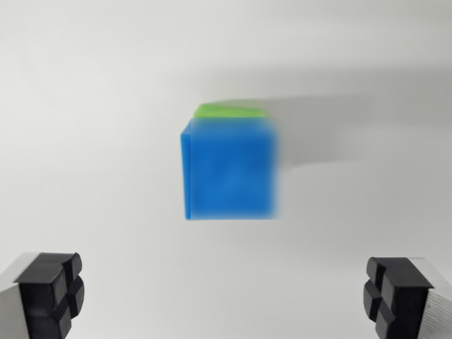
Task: Stack cube
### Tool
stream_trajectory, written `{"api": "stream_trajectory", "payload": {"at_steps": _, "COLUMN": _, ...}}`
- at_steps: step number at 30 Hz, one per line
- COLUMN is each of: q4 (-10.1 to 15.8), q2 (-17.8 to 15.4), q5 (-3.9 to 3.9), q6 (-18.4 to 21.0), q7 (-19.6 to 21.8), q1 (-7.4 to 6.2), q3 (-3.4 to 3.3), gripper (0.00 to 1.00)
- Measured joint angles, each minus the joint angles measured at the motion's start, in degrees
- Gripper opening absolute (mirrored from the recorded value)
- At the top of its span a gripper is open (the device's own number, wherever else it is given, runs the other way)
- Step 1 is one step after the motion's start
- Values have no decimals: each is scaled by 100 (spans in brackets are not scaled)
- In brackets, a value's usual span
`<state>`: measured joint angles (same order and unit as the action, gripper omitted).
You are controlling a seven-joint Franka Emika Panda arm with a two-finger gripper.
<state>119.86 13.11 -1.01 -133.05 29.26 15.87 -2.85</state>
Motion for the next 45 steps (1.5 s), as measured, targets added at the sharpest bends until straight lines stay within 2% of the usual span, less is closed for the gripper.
{"api": "stream_trajectory", "payload": {"at_steps": 21, "q4": -532, "q2": -643, "q5": 42, "q6": 1173, "q7": 28, "q1": 0, "q3": -1, "gripper": 100}}
{"api": "stream_trajectory", "payload": {"at_steps": 34, "q4": -889, "q2": -841, "q5": 50, "q6": 1719, "q7": 35, "q1": 0, "q3": -1, "gripper": 100}}
{"api": "stream_trajectory", "payload": {"at_steps": 45, "q4": -1102, "q2": -911, "q5": 52, "q6": 2009, "q7": 37, "q1": 0, "q3": -1, "gripper": 100}}
